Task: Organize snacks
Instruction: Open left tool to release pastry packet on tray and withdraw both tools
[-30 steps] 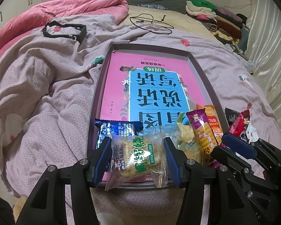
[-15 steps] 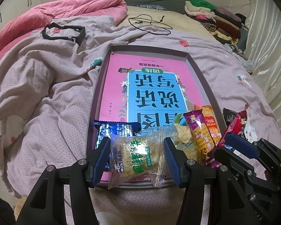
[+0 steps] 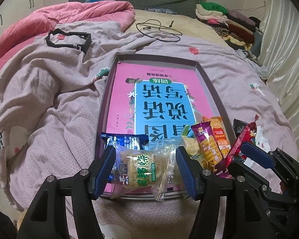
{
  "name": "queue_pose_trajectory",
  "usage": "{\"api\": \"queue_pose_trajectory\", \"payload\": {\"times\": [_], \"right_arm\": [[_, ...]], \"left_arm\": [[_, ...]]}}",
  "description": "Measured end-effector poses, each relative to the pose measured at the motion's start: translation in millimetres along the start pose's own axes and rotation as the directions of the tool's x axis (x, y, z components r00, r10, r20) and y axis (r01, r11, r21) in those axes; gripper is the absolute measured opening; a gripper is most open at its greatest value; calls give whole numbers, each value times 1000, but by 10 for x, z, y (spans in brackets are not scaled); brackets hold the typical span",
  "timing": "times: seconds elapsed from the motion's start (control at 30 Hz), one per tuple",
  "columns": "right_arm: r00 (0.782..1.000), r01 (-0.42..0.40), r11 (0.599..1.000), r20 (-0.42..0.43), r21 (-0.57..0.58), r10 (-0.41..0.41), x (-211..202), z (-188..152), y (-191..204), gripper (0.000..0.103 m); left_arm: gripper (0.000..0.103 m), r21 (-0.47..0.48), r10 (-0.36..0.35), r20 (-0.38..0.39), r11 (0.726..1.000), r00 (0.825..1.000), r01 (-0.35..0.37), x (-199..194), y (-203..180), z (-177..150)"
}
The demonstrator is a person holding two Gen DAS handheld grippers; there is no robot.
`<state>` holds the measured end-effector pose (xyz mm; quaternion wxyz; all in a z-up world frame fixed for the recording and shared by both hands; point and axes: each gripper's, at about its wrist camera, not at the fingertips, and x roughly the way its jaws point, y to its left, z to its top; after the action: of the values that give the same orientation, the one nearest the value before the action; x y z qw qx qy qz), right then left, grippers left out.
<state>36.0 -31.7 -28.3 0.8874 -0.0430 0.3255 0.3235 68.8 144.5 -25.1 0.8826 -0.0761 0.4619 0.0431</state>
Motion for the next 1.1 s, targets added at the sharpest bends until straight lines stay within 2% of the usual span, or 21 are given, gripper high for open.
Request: {"api": "queue_pose_trajectory", "payload": {"times": [0.23,0.5,0.83,1.1], "right_arm": [[1000,7,1000,16,5,-7,-52,15,-2,39],[999,11,1000,35,10,-12,-124,26,0,46],[997,15,1000,69,19,-16,-275,60,-31,47],[994,29,999,100,32,-32,-400,89,-97,52]], "left_arm": [[69,6,-1,15,1000,1000,1,-64,-21,21],[70,9,2,27,1000,1000,-2,-129,-38,42],[77,25,-2,70,1000,998,0,-315,-112,81],[79,42,3,84,999,996,-7,-413,-190,92]]}}
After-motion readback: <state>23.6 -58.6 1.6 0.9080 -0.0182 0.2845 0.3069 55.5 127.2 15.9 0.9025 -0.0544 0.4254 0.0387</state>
